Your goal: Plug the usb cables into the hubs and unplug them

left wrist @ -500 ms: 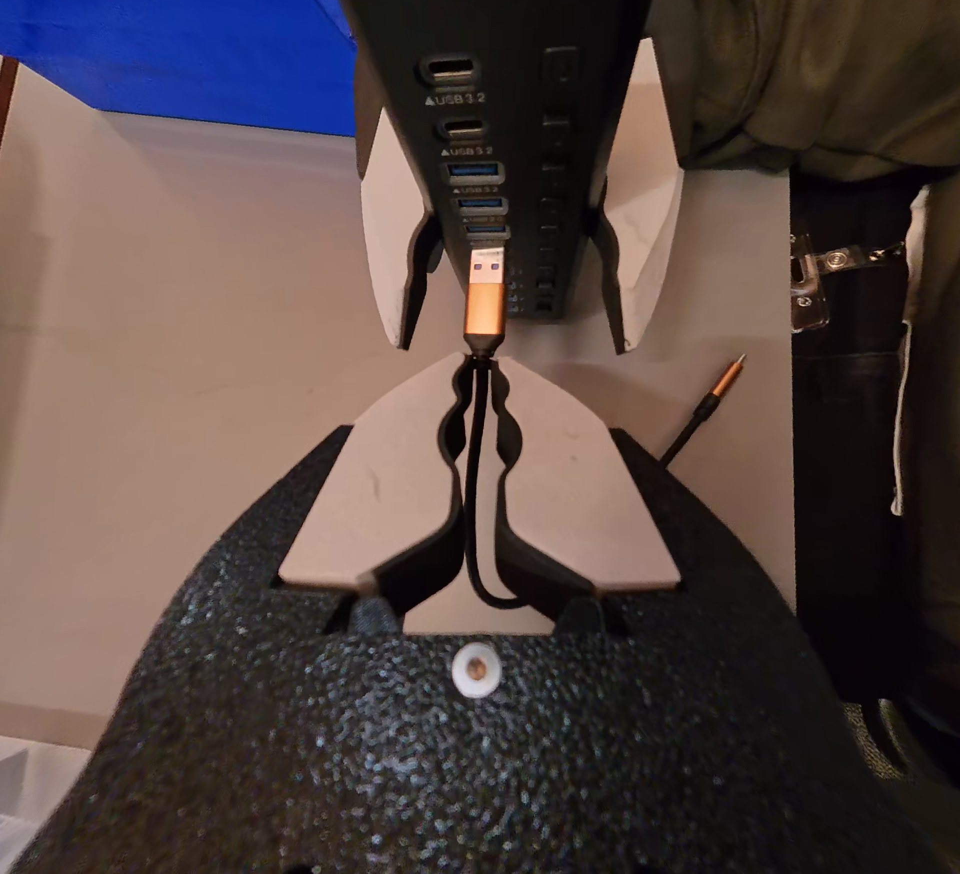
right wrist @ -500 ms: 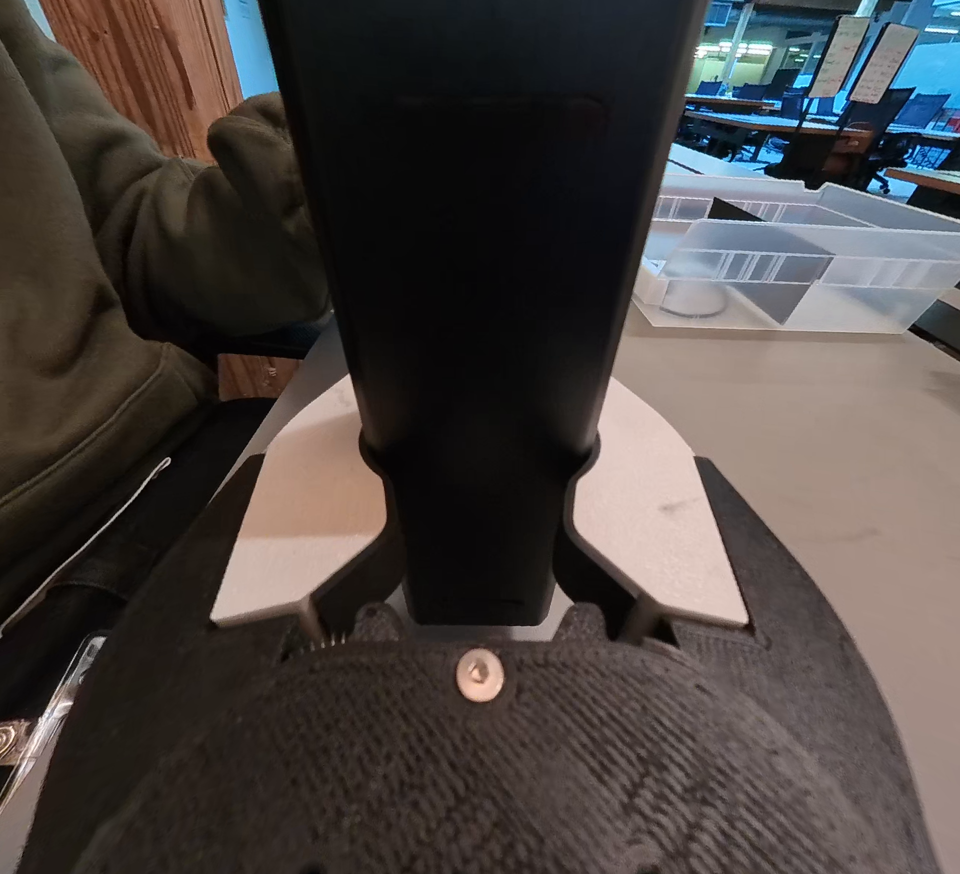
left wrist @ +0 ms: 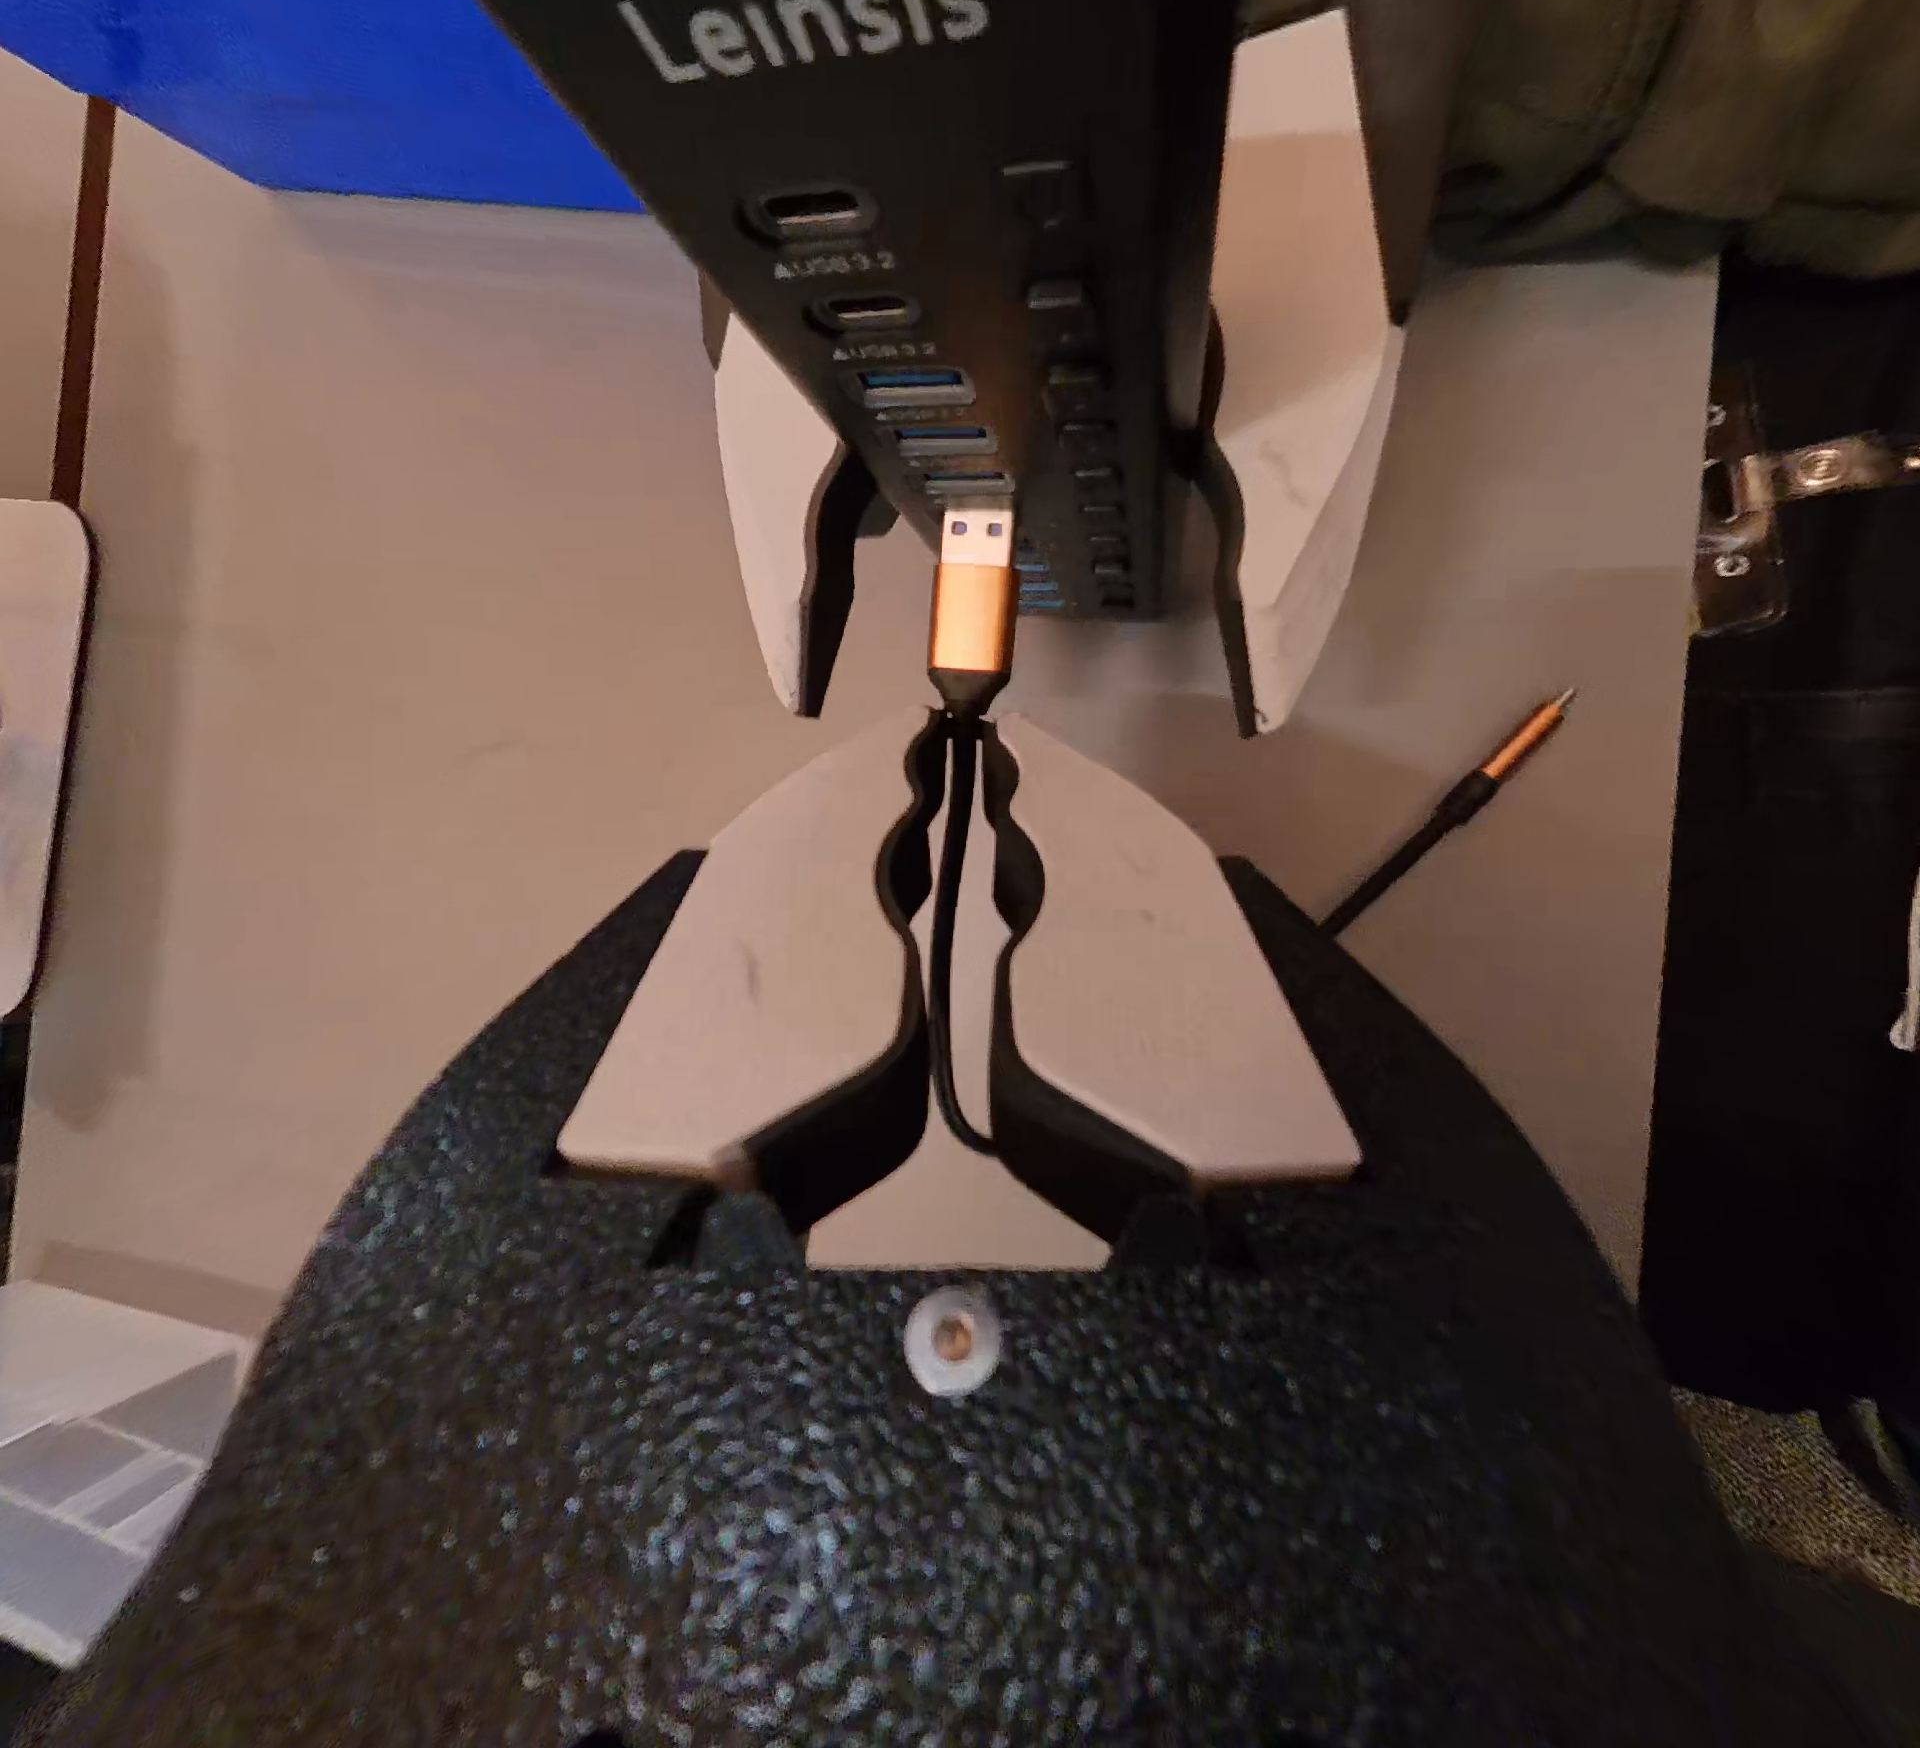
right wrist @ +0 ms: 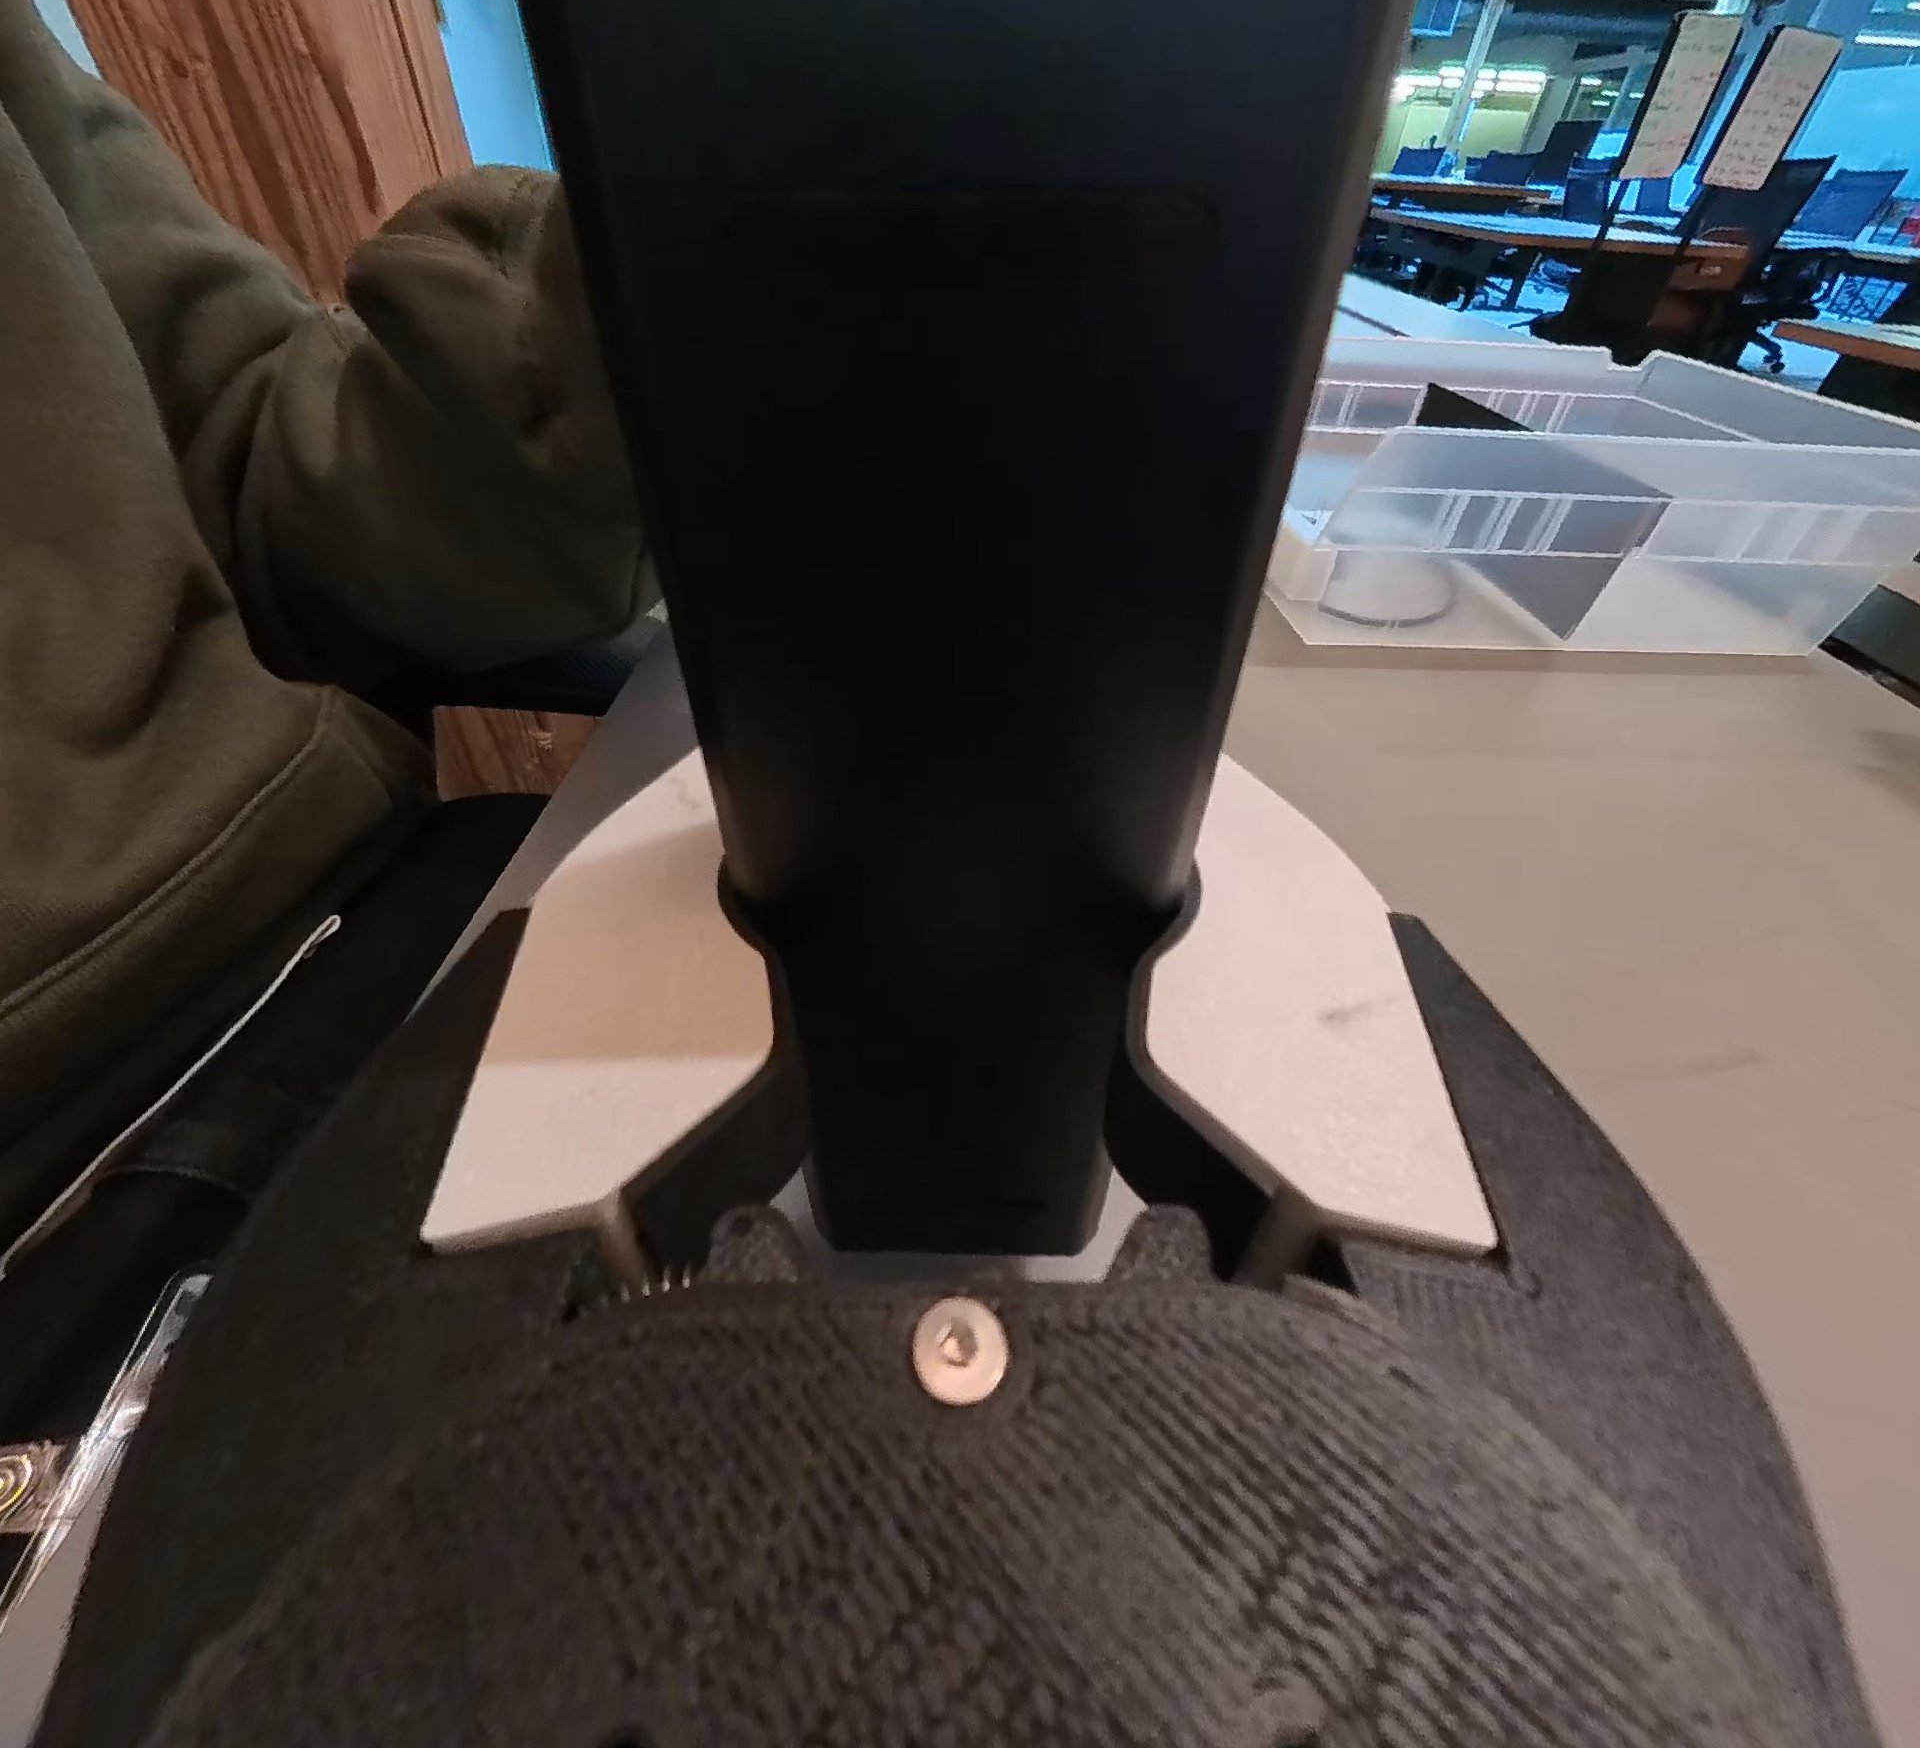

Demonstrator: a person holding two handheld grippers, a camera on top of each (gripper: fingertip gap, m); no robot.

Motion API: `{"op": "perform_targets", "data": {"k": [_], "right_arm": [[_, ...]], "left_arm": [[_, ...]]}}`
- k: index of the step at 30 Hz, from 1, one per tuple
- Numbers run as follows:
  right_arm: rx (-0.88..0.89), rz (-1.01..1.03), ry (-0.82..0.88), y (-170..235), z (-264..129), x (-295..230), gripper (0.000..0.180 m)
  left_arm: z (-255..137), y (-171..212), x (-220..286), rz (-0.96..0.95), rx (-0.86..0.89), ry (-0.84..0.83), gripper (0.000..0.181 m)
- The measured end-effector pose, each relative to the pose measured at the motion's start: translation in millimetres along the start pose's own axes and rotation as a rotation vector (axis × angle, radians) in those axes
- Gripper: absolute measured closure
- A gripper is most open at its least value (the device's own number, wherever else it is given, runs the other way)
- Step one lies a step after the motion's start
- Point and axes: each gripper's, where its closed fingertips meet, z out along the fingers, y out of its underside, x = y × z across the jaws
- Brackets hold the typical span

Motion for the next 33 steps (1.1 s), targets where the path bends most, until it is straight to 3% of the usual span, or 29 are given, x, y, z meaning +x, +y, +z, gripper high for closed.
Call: {"op": "perform_targets", "data": {"k": [9, 15, 33], "right_arm": [[0.054, 0.033, 0.017, -6, -6, 6, 0.107], [0.084, 0.050, 0.015, -9, -8, 6, 0.107], [0.090, 0.070, 0.043, -10, -9, 11, 0.107]], "left_arm": [[-1, -10, -3, -0.097, 0.147, 0.060, 0.176], [-12, -25, -6, -0.215, 0.412, 0.195, 0.175], [1, -26, -8, -0.252, 0.493, 0.204, 0.176]]}}
